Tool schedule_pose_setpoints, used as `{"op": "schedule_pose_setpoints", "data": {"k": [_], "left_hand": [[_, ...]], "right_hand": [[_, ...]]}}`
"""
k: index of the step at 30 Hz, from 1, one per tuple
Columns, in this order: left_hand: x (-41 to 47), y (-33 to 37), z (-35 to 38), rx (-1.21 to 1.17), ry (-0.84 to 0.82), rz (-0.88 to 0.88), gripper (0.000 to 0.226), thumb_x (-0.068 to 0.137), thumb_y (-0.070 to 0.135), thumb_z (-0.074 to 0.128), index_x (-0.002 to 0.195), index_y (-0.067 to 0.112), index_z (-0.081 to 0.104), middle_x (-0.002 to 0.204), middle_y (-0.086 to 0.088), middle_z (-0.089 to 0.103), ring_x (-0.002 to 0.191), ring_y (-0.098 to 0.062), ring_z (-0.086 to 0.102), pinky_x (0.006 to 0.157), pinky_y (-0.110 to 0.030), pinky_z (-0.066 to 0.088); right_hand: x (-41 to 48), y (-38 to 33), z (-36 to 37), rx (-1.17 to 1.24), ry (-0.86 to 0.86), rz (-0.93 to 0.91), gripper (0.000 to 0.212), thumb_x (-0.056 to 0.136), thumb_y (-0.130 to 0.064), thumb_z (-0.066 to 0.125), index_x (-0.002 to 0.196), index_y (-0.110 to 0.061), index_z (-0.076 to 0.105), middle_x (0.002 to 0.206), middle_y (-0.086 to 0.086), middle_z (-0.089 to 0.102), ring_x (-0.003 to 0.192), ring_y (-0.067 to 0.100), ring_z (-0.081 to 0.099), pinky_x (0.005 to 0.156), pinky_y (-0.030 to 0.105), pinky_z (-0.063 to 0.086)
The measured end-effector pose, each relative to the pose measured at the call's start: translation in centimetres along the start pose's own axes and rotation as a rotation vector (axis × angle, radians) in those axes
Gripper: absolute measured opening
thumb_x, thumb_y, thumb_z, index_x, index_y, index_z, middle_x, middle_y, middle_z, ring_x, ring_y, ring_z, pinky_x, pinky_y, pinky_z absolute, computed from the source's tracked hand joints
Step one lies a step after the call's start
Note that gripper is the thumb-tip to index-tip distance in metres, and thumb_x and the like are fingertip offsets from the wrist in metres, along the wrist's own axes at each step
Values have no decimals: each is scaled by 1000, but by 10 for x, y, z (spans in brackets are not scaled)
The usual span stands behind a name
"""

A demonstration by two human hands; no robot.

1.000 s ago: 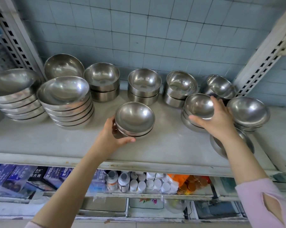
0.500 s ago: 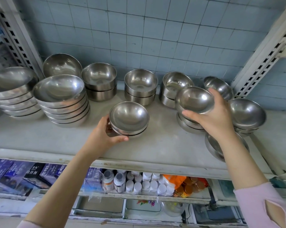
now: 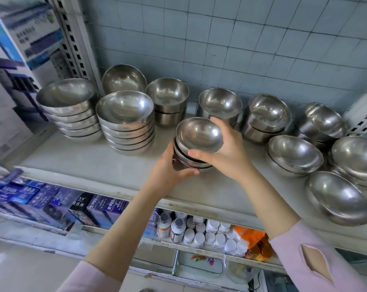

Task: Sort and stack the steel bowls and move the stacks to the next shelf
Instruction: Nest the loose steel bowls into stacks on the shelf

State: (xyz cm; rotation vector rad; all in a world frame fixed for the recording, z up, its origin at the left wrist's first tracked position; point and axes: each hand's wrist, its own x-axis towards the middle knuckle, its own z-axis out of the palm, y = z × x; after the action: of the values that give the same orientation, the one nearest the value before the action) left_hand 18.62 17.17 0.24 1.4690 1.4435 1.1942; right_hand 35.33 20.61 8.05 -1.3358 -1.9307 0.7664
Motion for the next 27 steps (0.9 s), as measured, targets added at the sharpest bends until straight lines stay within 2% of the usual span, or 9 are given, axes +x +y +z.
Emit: {"op": "schedule_pose_setpoints", "data": {"k": [3, 5, 10, 13, 15, 18, 21, 24, 27], "left_hand": [[0, 1, -1, -28, 1, -2, 88, 64, 21, 90, 136, 29, 39, 115, 19, 63, 104, 11, 59, 85, -8, 43], [0, 2, -2, -35, 1, 13, 85, 65, 15, 89, 133, 29, 39, 114, 20, 62, 101, 15, 58, 83, -3, 40], [1, 1, -3, -43, -5, 19, 88, 63, 18, 90, 130, 36, 37, 117, 16, 62, 105, 10, 58, 87, -6, 40], [1, -1, -3, -22, 0, -10, 92, 61, 27, 91, 136, 30, 40, 122, 12, 63, 111, 0, 58, 90, -12, 43], [-2, -1, -3, 8, 35, -31, 99, 58, 34, 92, 140, 27, 38, 124, 12, 61, 112, -2, 57, 88, -11, 42], [-5, 3, -3, 81, 70, -55, 106, 55, 42, 91, 143, 25, 35, 119, 15, 57, 108, -2, 53, 85, -15, 39], [-5, 5, -2, 108, 66, -70, 109, 50, 51, 86, 142, 24, 36, 116, 15, 56, 108, -4, 53, 87, -20, 39], [-4, 5, -1, 103, 53, -88, 110, 48, 53, 84, 142, 24, 35, 117, 14, 55, 111, -6, 52, 90, -24, 41], [-3, 3, -1, 105, 53, -90, 109, 49, 51, 85, 142, 25, 35, 119, 13, 56, 111, -7, 54, 92, -27, 42]], "right_hand": [[-1, 2, 6, -18, -11, 40, 100, 64, -44, 89, 148, -33, 36, 128, -20, 31, 136, 7, 27, 105, 22, 25], [-1, 4, 5, -7, -21, 73, 104, 62, -45, 89, 150, -35, 33, 133, -18, 31, 138, 6, 26, 108, 25, 27], [1, 5, 7, -6, -28, 84, 114, 58, -45, 91, 152, -37, 28, 145, -18, 28, 145, 9, 25, 119, 36, 27], [1, 4, 4, -48, -34, 56, 116, 55, -52, 89, 150, -46, 24, 163, -8, 11, 151, 10, 6, 121, 38, 16], [0, 3, -9, -91, 19, 34, 109, 61, -54, 85, 150, -44, 25, 165, -9, 4, 151, 9, 1, 120, 34, 12], [-6, 16, -49, -210, 306, 14, 99, 67, -55, 80, 150, -27, 33, 154, -4, 28, 149, 18, 17, 121, 41, 20], [-13, 49, -93, -405, 479, 172, 106, 64, -61, 80, 150, -15, 36, 156, 12, 33, 146, 31, 23, 120, 47, 19], [-20, 79, -115, -478, 489, 268, 108, 60, -62, 82, 145, -10, 40, 146, 15, 44, 137, 35, 36, 113, 44, 27], [-24, 97, -119, -481, 399, 317, 114, 59, -63, 83, 150, -16, 33, 154, 9, 37, 141, 34, 32, 114, 45, 26]]}}
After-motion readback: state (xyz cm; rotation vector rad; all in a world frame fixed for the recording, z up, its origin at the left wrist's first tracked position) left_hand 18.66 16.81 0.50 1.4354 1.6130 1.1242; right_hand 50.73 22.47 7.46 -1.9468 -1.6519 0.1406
